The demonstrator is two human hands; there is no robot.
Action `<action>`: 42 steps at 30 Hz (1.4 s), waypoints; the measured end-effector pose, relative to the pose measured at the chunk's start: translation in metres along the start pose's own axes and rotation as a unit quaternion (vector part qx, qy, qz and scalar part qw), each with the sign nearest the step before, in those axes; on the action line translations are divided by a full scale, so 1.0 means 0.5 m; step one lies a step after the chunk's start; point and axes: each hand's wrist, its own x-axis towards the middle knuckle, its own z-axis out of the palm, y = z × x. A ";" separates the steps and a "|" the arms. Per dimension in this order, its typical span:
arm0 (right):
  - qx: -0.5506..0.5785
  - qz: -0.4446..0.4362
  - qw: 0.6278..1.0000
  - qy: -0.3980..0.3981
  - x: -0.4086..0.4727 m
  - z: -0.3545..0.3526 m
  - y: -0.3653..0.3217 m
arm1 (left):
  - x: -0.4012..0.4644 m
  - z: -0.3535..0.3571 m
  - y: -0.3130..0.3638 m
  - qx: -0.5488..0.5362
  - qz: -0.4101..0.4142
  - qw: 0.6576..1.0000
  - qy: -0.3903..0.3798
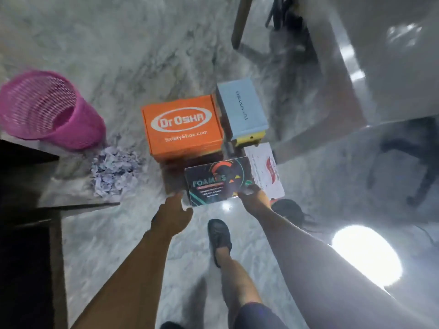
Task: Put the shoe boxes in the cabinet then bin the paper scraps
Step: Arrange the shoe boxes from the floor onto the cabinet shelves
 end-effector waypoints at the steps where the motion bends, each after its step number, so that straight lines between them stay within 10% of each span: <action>1: 0.022 0.022 0.999 0.007 0.061 0.029 0.015 | 0.057 0.032 0.005 -0.046 -0.005 0.999 -0.006; 17: 0.197 0.022 0.976 0.086 0.535 0.189 0.182 | 0.500 0.385 -0.129 -0.538 -0.134 0.830 0.055; 29: -0.011 -0.193 0.979 -0.059 0.156 0.391 0.104 | 0.047 0.358 -0.437 -0.688 -0.259 0.650 0.194; 42: -0.053 -0.386 0.891 -0.232 -0.103 1.102 -0.030 | -0.119 0.487 -1.090 -0.734 -0.304 0.416 0.442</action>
